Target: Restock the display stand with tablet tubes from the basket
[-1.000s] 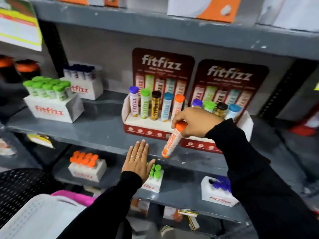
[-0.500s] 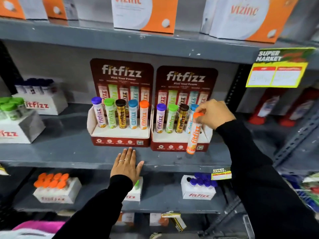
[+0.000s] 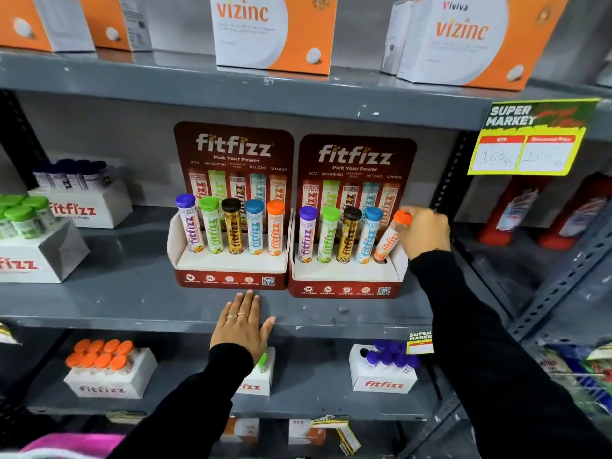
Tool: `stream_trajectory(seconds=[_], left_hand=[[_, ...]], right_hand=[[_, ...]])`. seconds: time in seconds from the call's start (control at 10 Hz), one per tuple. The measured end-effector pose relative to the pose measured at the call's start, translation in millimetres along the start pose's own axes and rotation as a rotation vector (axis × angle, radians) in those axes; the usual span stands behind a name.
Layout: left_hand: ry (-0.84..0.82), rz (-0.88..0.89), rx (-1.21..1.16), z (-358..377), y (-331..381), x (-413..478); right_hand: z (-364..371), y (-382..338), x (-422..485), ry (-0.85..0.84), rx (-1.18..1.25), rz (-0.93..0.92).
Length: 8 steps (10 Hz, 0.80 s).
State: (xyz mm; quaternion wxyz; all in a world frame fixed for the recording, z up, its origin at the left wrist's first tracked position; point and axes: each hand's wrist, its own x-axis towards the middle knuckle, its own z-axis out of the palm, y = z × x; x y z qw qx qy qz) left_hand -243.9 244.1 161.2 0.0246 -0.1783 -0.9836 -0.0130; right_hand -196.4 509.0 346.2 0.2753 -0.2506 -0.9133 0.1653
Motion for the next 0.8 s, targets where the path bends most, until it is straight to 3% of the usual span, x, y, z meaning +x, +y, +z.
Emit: stream_trajectory(seconds=[0.5,0.7,0.8], left_hand=[[-0.081,-0.011,0.004,-8.5,1.7,-0.8],[-0.06,-0.057,-0.066,-11.0,7.7,-6.7],[0.105,-0.035,-0.085,-15.9,14.2,-9.0]], right_hand=[[18.7,1.2,33.7,-0.251,-0.115,-0.016],[20.3,-2.7,0.0,-0.095,-0.109,-0.216],[30.0,-16.5,-47.0,-0.064,-0.111,-0.526]])
